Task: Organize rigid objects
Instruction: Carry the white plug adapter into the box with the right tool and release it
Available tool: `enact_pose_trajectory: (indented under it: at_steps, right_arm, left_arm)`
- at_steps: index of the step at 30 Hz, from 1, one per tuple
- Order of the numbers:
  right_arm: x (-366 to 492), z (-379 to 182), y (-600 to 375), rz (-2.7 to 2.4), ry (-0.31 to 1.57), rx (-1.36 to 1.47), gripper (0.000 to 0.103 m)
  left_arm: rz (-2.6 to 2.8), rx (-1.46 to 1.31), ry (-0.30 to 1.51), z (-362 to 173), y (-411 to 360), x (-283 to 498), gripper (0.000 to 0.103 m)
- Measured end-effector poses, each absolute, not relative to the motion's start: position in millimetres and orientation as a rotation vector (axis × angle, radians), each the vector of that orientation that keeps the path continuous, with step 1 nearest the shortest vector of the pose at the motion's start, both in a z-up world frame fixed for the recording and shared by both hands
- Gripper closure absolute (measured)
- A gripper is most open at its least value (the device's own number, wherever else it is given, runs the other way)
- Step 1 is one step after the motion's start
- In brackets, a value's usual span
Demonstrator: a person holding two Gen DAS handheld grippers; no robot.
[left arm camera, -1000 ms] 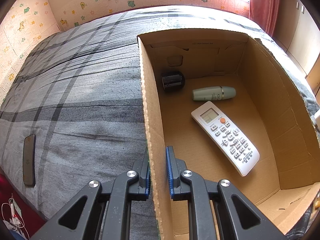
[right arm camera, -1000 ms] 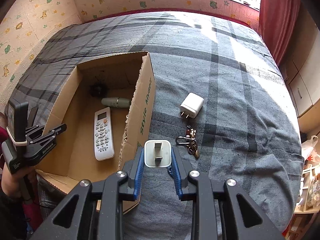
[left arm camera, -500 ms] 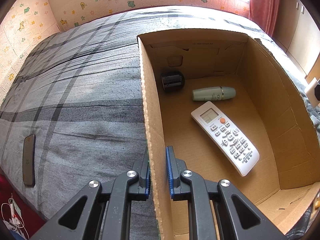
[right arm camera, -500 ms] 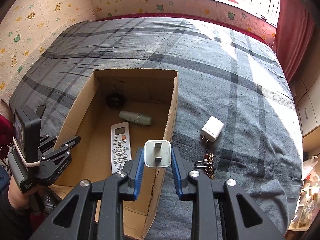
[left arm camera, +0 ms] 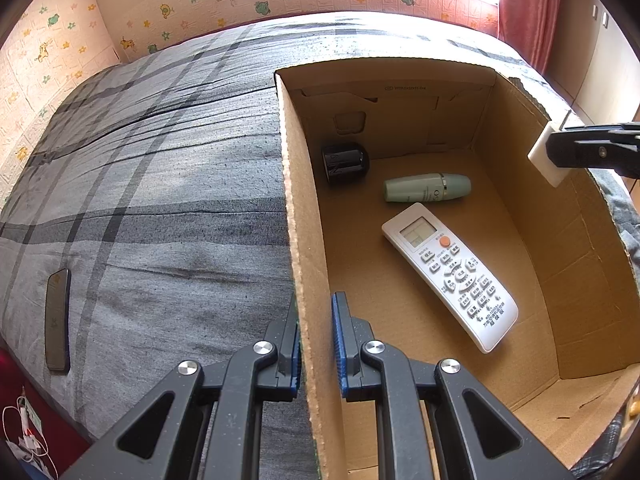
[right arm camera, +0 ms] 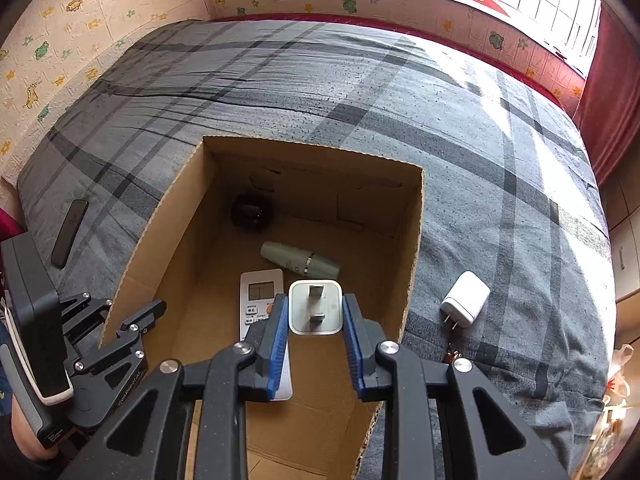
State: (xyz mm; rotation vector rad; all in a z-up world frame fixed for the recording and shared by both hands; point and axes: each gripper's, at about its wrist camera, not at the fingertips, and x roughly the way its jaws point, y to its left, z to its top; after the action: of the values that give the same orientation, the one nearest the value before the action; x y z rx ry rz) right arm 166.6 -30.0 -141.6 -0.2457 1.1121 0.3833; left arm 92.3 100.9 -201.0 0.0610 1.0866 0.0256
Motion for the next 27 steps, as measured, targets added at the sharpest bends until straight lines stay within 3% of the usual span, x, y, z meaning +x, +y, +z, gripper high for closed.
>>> enact_pose_trajectory:
  at_steps: [27]
  right_arm:
    - [216.7, -234.9, 18.7, 0.279, 1.312, -0.419, 0.075]
  left_arm:
    - [0.025, 0.065, 1.087, -200.0, 100.8, 92.8, 0.089]
